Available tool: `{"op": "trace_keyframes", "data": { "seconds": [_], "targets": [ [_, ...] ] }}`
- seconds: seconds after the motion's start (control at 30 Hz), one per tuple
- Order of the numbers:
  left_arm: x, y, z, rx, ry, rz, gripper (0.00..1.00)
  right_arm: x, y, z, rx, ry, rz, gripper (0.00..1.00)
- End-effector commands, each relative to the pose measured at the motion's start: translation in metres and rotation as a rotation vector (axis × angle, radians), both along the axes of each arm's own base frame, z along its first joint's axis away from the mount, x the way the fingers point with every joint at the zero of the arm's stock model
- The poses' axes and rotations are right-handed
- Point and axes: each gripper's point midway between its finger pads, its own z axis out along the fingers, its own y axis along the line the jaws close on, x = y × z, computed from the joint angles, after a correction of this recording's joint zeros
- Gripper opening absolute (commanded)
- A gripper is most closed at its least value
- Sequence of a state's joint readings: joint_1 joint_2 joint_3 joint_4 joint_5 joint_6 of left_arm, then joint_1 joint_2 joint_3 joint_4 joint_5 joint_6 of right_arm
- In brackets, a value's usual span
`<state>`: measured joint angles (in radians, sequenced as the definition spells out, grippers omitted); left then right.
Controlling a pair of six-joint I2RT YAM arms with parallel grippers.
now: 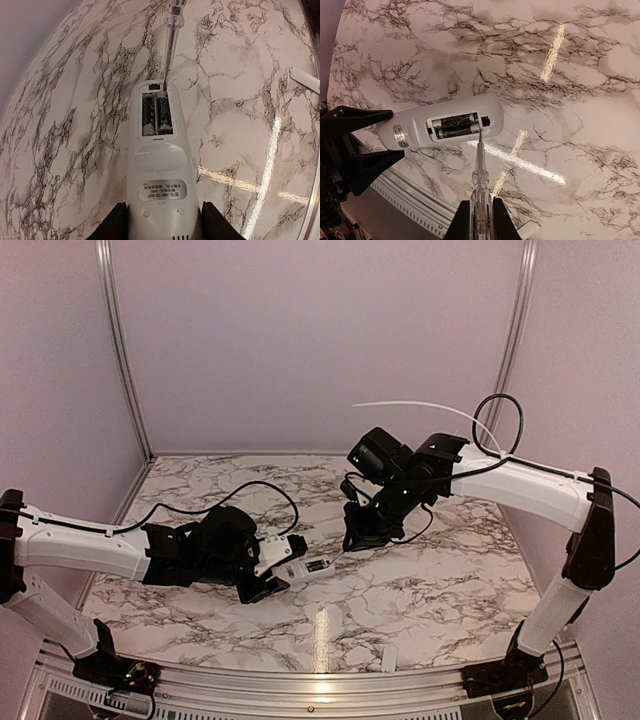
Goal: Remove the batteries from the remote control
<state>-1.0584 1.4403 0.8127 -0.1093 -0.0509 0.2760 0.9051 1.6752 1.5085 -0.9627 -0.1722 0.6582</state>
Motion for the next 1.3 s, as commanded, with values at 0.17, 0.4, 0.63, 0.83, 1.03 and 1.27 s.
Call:
{"op": "trace_keyframes", "data": {
  "seconds": [0.17,0.4,0.63,0.83,1.03,1.27],
  "targets": [
    [-0.004,-0.007,0.009,-0.054,-0.018,-0.035,0.00,0.000,0.005,0.014,0.054,-0.026,-0.011,0.00],
    [-0.008,-0.005,-0.001,-0.064,0.004,-0.033,0.00,-0.008,0.008,0.005,0.086,0.002,0.013,0.00],
    [-0.007,-0.008,-0.004,-0.094,0.011,-0.020,0.00,-0.016,0.007,-0.009,0.085,0.035,0.036,0.00],
    [-0.011,-0.010,-0.015,-0.095,0.041,-0.034,0.00,-0.016,0.000,-0.017,0.045,0.039,0.028,0.00],
    [-0.025,-0.007,-0.037,-0.109,0.110,-0.056,0.00,-0.016,-0.011,-0.015,-0.008,0.030,0.013,0.00],
    [-0.033,-0.003,-0.060,-0.103,0.162,-0.056,0.00,-0.018,-0.013,-0.021,-0.029,0.048,0.018,0.00]
  ]
}}
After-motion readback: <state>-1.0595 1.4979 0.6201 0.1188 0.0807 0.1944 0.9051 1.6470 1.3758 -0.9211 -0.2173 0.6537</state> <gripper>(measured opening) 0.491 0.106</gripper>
